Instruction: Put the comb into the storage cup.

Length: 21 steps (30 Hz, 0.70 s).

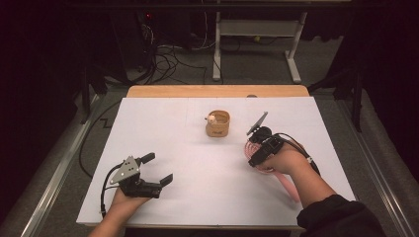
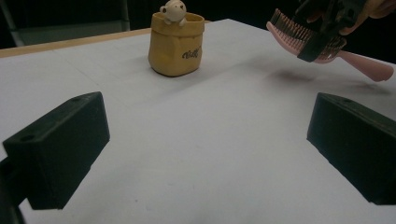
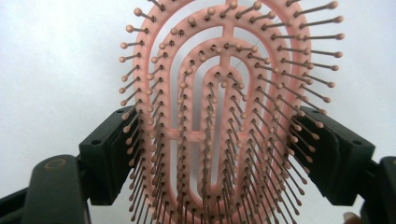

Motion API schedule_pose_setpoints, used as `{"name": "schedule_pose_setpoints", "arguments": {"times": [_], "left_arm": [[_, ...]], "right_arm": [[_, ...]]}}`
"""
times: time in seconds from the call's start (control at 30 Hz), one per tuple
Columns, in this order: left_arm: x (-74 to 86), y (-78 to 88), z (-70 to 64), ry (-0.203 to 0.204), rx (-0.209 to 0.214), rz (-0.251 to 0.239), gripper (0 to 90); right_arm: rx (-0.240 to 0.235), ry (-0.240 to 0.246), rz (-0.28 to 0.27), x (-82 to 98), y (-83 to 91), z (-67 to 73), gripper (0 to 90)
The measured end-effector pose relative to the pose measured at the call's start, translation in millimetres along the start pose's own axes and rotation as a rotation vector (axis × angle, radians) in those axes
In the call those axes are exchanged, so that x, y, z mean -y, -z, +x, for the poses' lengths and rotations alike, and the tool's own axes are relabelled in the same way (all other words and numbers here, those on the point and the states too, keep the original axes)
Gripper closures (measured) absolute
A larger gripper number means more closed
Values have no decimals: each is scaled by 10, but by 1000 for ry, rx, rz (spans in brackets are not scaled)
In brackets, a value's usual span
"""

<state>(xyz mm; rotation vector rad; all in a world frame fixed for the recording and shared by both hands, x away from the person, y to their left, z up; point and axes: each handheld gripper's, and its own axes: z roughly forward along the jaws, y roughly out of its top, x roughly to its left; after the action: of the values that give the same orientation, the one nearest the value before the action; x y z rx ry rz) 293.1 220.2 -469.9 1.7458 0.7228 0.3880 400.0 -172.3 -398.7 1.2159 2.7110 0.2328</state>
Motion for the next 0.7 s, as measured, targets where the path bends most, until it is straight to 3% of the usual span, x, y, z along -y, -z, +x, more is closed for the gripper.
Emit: {"name": "schedule_pose_setpoints", "arguments": {"times": [0.37, 0.7], "left_arm": [[3, -4, -2, 2, 1, 0, 0], [5, 7, 8, 5, -4, -3, 0]], "right_arm": [[24, -18, -157, 128, 203, 3, 205], [1, -46, -299, 205, 322, -1, 204]]}}
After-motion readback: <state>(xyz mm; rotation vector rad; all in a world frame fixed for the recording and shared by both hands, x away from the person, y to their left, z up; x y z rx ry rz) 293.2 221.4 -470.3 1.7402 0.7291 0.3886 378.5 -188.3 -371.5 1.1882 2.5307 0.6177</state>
